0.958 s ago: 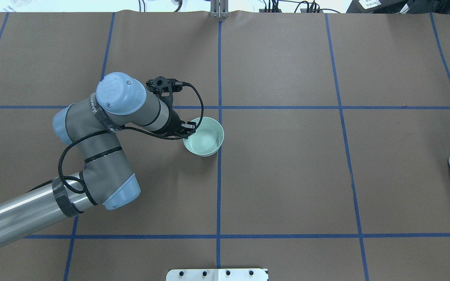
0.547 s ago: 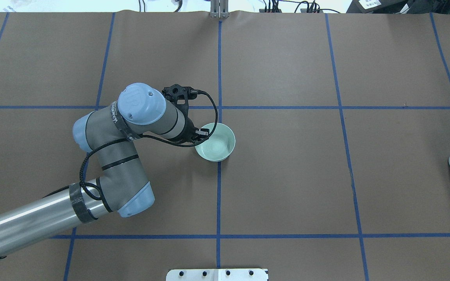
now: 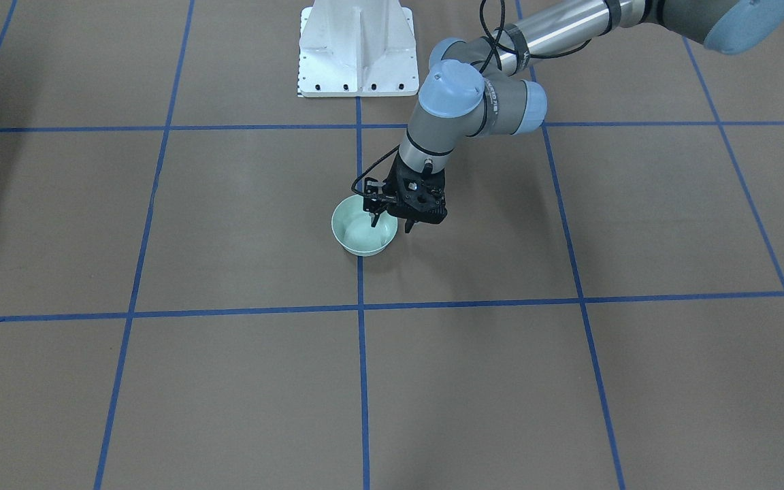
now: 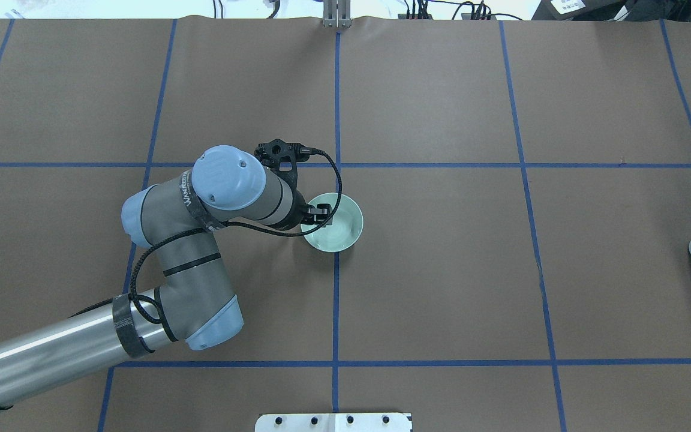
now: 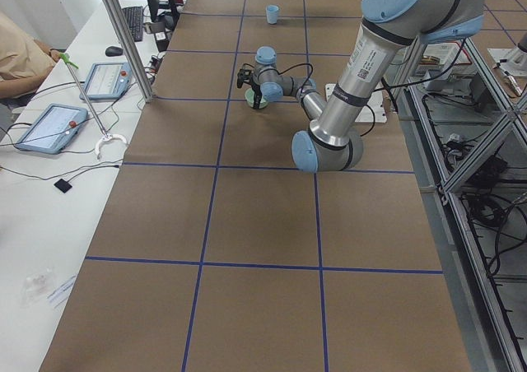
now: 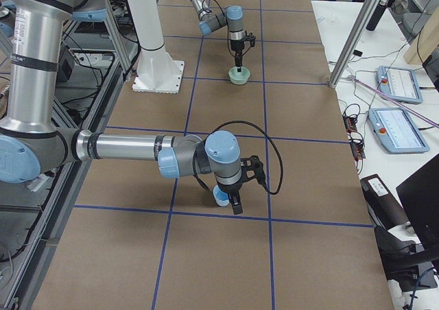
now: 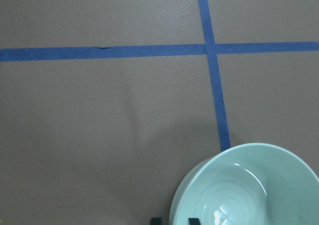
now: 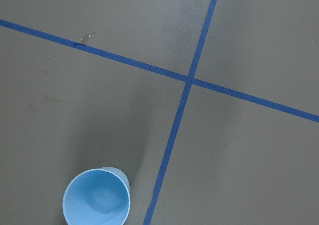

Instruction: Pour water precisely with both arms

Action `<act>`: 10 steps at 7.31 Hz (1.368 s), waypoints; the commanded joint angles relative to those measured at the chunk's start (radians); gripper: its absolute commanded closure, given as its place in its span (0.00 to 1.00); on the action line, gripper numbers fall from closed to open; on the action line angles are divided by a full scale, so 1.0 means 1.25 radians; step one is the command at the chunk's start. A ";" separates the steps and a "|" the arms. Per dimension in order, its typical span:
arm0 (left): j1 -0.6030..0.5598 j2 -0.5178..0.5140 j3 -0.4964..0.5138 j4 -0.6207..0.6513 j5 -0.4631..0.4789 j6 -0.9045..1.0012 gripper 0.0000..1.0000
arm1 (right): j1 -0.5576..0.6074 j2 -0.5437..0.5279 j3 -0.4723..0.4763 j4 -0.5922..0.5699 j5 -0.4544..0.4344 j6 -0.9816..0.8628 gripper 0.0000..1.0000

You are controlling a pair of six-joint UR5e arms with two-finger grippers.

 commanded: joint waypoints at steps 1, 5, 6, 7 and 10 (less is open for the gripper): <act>-0.064 0.008 -0.114 0.146 -0.084 0.002 0.00 | 0.000 0.000 0.004 0.001 0.002 0.025 0.00; -0.241 0.204 -0.347 0.354 -0.179 0.397 0.00 | -0.034 -0.021 0.045 0.088 0.035 0.224 0.00; -0.335 0.264 -0.350 0.357 -0.237 0.548 0.00 | -0.084 -0.033 0.046 0.172 0.030 0.343 0.00; -0.429 0.323 -0.343 0.359 -0.276 0.697 0.00 | -0.133 -0.048 0.054 0.239 0.021 0.450 0.00; -0.643 0.390 -0.246 0.367 -0.315 1.004 0.00 | -0.307 -0.070 0.176 0.261 -0.129 0.758 0.00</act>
